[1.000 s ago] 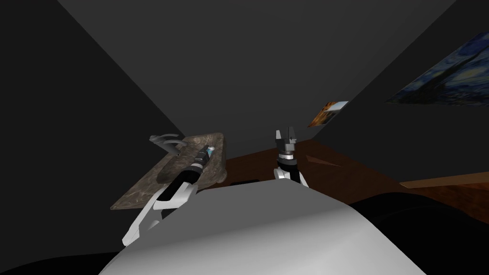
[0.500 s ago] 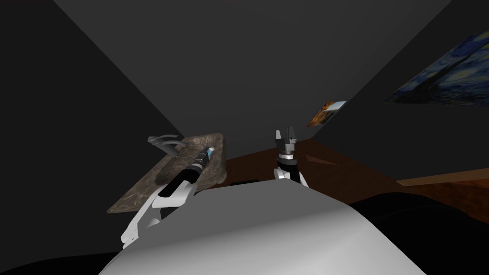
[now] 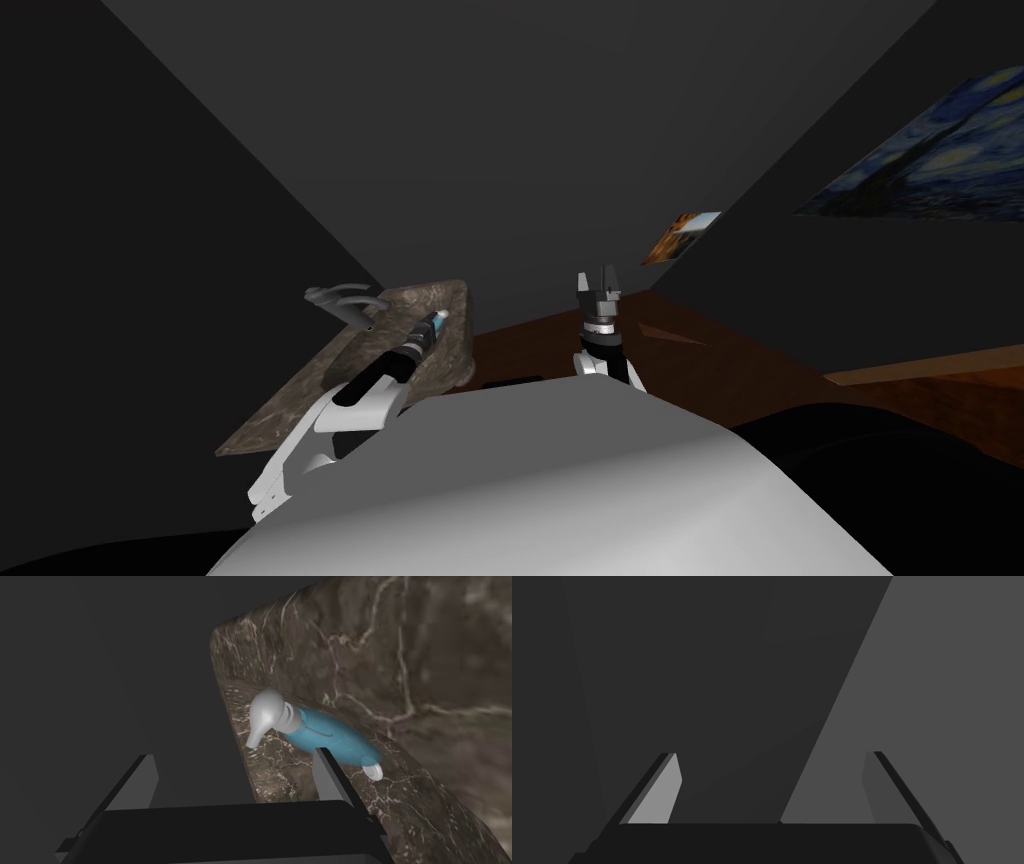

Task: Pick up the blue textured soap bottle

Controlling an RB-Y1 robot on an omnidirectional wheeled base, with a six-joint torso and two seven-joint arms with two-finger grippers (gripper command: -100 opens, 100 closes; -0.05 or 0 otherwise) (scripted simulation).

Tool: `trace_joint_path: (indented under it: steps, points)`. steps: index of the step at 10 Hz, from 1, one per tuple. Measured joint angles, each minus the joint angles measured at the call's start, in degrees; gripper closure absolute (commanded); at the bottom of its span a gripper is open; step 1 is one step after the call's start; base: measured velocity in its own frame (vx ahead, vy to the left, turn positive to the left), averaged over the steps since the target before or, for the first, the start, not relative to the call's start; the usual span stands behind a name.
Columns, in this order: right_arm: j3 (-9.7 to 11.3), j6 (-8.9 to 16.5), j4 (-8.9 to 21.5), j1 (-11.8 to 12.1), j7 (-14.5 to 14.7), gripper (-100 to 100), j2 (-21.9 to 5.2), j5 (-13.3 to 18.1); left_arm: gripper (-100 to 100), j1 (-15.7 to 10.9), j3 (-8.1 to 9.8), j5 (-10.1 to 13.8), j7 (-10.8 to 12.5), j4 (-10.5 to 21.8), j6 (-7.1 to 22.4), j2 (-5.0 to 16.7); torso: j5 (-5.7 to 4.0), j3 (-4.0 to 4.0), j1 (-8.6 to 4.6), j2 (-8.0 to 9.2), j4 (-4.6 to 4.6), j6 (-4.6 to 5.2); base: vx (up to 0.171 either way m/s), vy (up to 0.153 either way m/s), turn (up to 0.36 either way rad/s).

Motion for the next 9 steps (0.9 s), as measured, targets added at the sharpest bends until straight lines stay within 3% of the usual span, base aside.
trace_joint_path:
  steps: [9]
  points:
    - [0.0, 0.0, 0.0, 0.0, 0.0, 0, 0.0, 0.0, -100, -2.91, 2.03, 2.55, 1.85, 0.2, 13.32, 2.31, 0.0, -0.01, -0.01, -0.03, 0.0, 0.0, 0.023, 0.017, -0.021]
